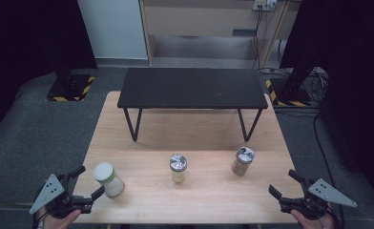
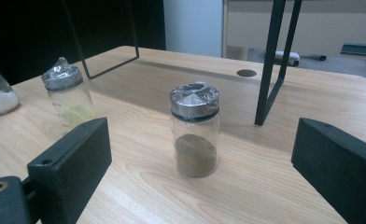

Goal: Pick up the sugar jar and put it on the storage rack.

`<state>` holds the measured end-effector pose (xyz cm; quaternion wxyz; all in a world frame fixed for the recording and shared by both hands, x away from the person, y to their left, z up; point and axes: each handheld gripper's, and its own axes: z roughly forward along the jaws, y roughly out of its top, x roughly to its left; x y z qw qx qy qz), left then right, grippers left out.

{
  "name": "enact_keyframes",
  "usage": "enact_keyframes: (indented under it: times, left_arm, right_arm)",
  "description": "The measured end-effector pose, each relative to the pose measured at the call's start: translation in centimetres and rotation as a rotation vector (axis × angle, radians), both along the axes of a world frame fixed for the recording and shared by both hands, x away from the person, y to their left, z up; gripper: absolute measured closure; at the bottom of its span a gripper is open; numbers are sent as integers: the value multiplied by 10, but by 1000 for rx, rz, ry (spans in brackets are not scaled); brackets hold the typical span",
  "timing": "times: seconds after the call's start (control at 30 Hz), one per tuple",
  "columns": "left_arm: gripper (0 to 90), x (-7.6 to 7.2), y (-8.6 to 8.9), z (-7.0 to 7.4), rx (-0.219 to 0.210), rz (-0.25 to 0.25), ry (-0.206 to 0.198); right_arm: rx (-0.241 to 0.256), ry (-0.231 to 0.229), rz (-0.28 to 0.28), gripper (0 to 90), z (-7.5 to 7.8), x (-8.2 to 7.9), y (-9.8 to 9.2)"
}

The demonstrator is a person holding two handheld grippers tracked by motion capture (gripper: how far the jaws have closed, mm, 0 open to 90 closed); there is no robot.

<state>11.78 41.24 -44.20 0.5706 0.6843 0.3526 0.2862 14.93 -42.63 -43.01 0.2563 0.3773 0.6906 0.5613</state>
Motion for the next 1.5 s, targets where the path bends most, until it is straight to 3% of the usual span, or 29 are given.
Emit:
enact_keyframes:
  times: [0.87,1.5]
  left_arm:
    - [6,-6,4,-1,-13,-2,4]
    - [7,-19,-1,3,22,30,24]
  right_arm:
    - [-6,18,45,49,-2,6,0]
    - [-10,16,48,44,1,-1,-2]
